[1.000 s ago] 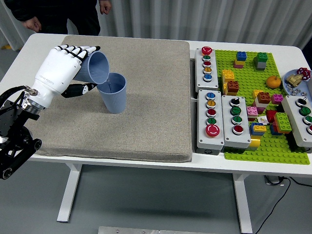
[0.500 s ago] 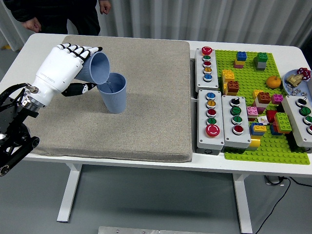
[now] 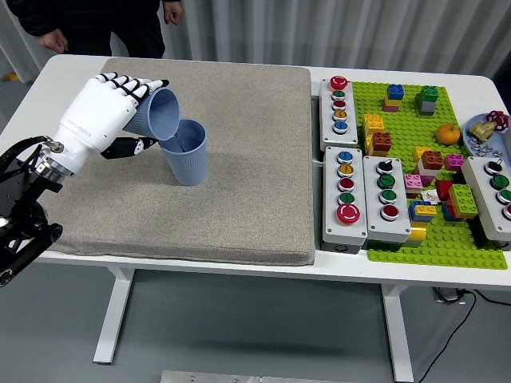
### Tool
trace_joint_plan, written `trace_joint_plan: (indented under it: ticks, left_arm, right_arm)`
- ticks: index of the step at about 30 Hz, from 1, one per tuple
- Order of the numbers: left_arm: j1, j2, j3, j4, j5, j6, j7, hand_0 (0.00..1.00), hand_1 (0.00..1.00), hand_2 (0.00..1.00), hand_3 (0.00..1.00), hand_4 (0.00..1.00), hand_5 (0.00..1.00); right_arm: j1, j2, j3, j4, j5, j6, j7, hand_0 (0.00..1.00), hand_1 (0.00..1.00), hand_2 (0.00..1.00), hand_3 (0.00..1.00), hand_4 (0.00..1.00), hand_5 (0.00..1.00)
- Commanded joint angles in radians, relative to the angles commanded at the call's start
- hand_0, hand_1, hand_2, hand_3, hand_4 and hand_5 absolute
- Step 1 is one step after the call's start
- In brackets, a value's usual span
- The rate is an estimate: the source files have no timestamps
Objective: Pick cup pour cup place
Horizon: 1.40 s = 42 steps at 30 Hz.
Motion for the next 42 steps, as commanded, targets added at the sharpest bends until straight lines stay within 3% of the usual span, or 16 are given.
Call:
trace_joint_plan:
  ticks: [9,42]
  left_arm:
    - [-0.015,0.012,0.02,-0.002,0.01,0.0,0.016,0.453,0.554,0.753,0.798,0.548,0.002]
    - [-0.013,0.009,0.01,0.001,-0.004,0.0,0.018,0.456,0.553,0.751,0.79,0.536,0.002]
  right_arm:
    - [-0.003,0.0,-0.001,0.0,0.001,0.0,0.0,0.742,0.703,0.721,0.64,0.23,0.383]
    - [-0.003,0.001,0.0,0.0,-0.008,0.001,-0.001,0.742,0.703,0.722,0.641,0.228,0.382]
